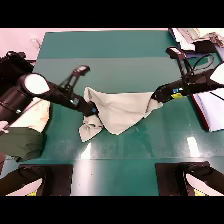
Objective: Fold the shirts.
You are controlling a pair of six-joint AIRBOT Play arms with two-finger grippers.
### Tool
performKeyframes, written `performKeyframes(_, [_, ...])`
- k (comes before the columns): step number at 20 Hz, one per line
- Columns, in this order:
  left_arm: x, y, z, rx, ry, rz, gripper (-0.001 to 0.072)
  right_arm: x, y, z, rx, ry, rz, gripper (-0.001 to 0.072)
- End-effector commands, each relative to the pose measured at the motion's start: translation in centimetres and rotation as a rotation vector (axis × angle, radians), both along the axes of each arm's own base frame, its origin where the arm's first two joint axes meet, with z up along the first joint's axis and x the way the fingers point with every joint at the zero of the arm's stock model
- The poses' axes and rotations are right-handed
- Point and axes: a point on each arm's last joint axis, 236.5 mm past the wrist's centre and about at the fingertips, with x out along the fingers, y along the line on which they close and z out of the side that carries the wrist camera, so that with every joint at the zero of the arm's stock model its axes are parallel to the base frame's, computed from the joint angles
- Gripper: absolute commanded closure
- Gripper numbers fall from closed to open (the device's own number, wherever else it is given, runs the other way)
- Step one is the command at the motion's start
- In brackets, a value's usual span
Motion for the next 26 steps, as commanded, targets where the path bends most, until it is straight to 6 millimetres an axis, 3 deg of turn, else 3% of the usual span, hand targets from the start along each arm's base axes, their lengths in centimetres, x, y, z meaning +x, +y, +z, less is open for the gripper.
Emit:
performKeyframes(1, [3.2,3.4,4.0,-0.028,-0.058,0.116,0.0156,0.1,-0.1,-0.5,-0.006,0.006,-0.004,0.0700])
performKeyframes(3, [4.2,5.7,3.6,-0.013,-0.034,0.189,0.0156,0.2,-0.1,-0.5,-0.005,0.002,-0.006,0.0700])
performKeyframes(5, [3.9,6.1,1.6,0.008,0.023,0.208,0.0156,0.5,0.0,-0.3,0.000,-0.010,-0.011,0.0700])
performKeyframes(9, [1.7,2.8,-1.0,-0.034,0.103,0.154,0.0156,0.8,0.0,-0.1,0.005,-0.026,-0.018,0.0700])
performKeyframes(12, [0.5,0.6,-1.6,-0.007,0.072,0.084,0.0156,0.8,0.0,-0.2,0.004,-0.025,-0.018,0.0700])
performKeyframes(16, [1.5,1.9,-3.9,0.121,0.051,0.140,0.0157,0.8,0.0,-0.1,0.006,-0.025,-0.018,0.0700])
performKeyframes(19, [1.8,1.7,-5.4,0.133,0.086,0.142,0.0167,0.8,0.0,-0.1,0.007,-0.027,-0.019,0.0700])
performKeyframes(20, [2.1,1.7,-5.5,0.133,0.080,0.146,0.0404,0.9,0.0,-0.1,0.007,-0.027,-0.019,0.0700])
performKeyframes(21, [2.7,1.8,-5.3,0.132,0.055,0.153,0.0675,0.9,0.0,0.0,0.008,-0.033,-0.020,0.0700])
performKeyframes(23, [4.2,2.7,-3.3,0.151,-0.017,0.184,0.0679,1.2,-0.2,1.5,0.020,-0.090,-0.035,0.0700])
performKeyframes(25, [6.2,5.1,2.4,0.167,-0.147,0.223,0.0679,1.8,-1.9,5.8,0.041,-0.194,-0.081,0.0700])
performKeyframes(26, [7.1,6.9,6.7,0.162,-0.245,0.262,0.0679,1.9,-3.0,8.6,0.049,-0.258,-0.108,0.0700])
